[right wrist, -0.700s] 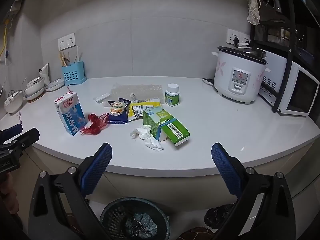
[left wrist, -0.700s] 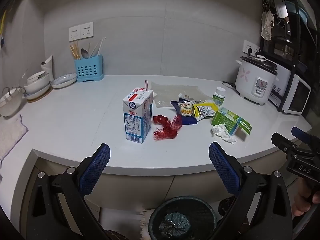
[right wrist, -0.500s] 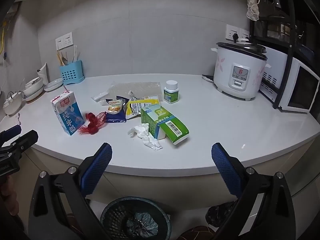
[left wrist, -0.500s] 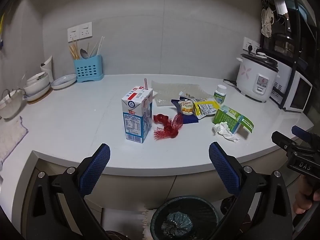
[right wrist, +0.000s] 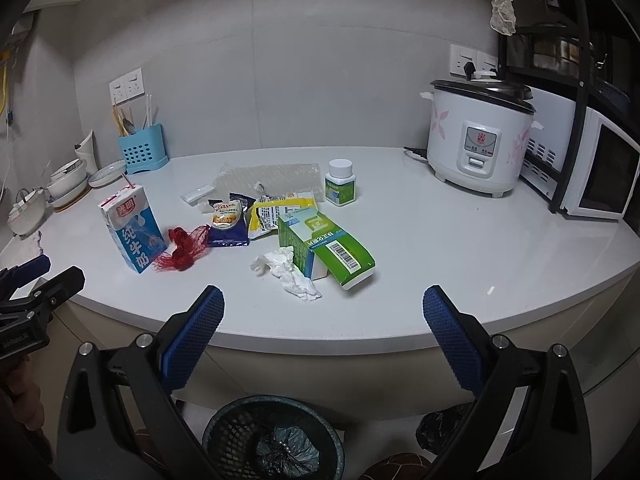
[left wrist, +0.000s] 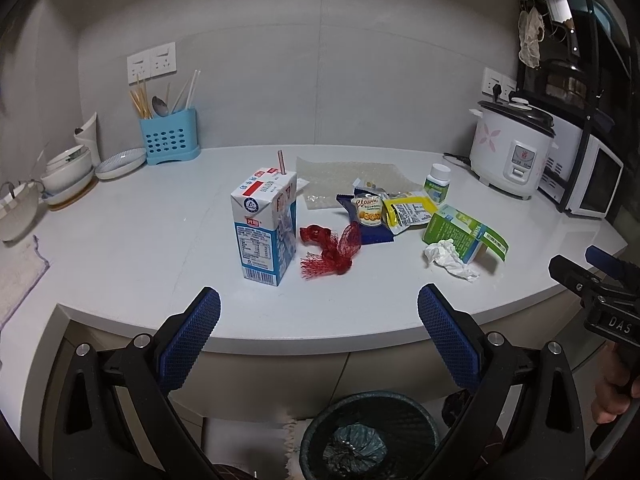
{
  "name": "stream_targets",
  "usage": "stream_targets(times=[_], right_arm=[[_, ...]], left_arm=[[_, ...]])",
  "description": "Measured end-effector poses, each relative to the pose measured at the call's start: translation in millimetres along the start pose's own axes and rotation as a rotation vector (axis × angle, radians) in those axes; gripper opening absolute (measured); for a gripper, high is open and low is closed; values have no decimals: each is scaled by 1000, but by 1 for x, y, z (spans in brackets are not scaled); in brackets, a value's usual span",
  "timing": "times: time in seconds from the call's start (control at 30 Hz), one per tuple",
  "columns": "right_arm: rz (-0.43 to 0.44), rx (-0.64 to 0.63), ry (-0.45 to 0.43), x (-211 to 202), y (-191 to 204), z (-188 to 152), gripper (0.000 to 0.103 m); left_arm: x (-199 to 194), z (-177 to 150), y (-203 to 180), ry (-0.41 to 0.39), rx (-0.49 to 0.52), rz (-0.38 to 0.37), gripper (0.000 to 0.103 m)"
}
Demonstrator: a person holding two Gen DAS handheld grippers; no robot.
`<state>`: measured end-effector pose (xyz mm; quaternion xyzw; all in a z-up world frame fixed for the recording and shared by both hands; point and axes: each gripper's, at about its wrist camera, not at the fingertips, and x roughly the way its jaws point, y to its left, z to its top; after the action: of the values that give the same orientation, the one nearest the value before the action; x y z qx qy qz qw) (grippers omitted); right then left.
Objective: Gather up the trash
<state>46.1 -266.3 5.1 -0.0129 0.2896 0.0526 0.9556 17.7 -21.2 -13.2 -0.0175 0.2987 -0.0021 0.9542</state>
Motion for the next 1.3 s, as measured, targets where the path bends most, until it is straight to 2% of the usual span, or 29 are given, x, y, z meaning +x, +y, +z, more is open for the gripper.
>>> stream_targets(times=[1.3], right_arm=[[27, -26, 10, 5, 4, -1, 95]], left_arm=[[6, -1, -2, 13, -6, 9, 97]])
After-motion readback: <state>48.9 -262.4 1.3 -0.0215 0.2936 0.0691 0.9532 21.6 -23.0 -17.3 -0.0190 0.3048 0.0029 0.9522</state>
